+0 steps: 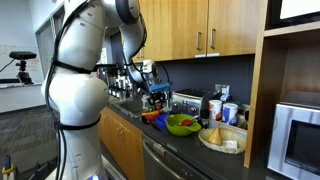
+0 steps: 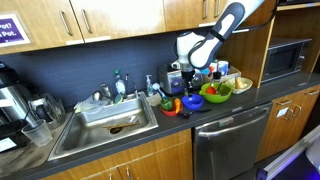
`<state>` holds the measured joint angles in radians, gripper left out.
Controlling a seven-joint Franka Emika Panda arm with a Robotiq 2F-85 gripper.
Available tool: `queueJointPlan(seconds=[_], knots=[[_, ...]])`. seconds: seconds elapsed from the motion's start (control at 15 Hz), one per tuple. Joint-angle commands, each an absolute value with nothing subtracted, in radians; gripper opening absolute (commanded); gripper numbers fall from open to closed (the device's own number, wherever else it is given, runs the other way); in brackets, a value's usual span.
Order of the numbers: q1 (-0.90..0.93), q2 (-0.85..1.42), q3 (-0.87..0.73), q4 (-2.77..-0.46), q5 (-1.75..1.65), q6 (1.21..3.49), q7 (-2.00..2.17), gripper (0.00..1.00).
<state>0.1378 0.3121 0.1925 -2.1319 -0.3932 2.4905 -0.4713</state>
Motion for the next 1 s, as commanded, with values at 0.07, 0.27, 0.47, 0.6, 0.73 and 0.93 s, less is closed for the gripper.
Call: queueJointPlan(seconds=[0.07, 0.27, 0.47, 0.6, 0.73, 0.93], knots=[[0.112, 0.207, 0.187, -2.205, -0.302, 2.482, -0.465, 0.26], [0.085, 0.191, 0.174, -2.212, -0.242, 2.484, -0.473, 0.26], [0.051, 0.193, 0.156, -2.211, -0.180, 2.485, -0.478, 0.26], [0.028, 0.199, 0.146, -2.208, -0.142, 2.486, -0.484, 0.26], [0.012, 0.201, 0.137, -2.208, -0.118, 2.486, -0.483, 0.26], [-0.004, 0.207, 0.126, -2.209, -0.091, 2.489, -0.484, 0.26]])
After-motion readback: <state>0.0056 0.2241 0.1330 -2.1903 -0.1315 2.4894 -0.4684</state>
